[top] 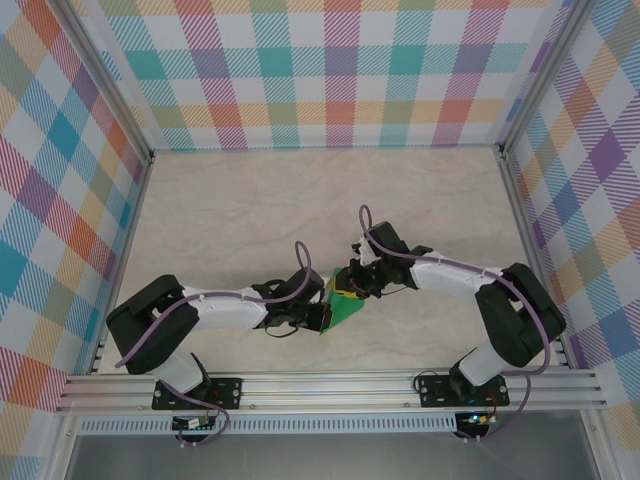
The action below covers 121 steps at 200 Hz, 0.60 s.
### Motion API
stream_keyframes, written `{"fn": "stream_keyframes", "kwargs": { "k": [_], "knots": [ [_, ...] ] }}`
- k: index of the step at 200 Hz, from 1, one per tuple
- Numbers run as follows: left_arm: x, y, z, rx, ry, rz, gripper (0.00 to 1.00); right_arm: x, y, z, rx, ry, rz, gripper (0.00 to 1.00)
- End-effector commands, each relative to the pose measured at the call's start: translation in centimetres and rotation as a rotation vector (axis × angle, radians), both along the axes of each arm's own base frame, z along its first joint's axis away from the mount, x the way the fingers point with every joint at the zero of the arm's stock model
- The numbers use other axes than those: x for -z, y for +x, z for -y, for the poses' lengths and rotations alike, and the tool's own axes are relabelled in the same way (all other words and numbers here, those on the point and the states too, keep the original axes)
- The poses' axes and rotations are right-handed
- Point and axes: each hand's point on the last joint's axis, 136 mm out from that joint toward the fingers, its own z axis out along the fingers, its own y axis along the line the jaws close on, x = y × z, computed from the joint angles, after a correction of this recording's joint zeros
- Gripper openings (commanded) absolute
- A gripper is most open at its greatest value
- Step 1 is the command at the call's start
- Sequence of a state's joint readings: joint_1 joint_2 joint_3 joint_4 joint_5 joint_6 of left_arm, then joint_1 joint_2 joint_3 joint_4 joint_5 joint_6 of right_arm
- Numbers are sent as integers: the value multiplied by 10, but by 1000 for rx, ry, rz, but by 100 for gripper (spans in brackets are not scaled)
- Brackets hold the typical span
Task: Fold a paper plane with a square sheet of paper (pick it up from the middle)
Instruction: Fourth fold the wing at the center of the table.
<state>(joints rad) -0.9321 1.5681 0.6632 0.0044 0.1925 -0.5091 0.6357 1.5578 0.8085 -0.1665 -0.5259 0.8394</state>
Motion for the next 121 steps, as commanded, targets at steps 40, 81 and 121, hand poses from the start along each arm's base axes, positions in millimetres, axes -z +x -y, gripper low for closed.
{"fn": "stream_keyframes", "kwargs": {
  "k": [40,81,121],
  "knots": [
    [3,1,1,12,-30,-14,7,12,7,-12,11,16,-14,20],
    [0,4,0,1,-44,-16,12,22,12,-7,32,-40,-18,18],
    [-2,2,-5,-3,-30,-16,17,26,17,-3,56,-71,-15,18]
  ]
}}
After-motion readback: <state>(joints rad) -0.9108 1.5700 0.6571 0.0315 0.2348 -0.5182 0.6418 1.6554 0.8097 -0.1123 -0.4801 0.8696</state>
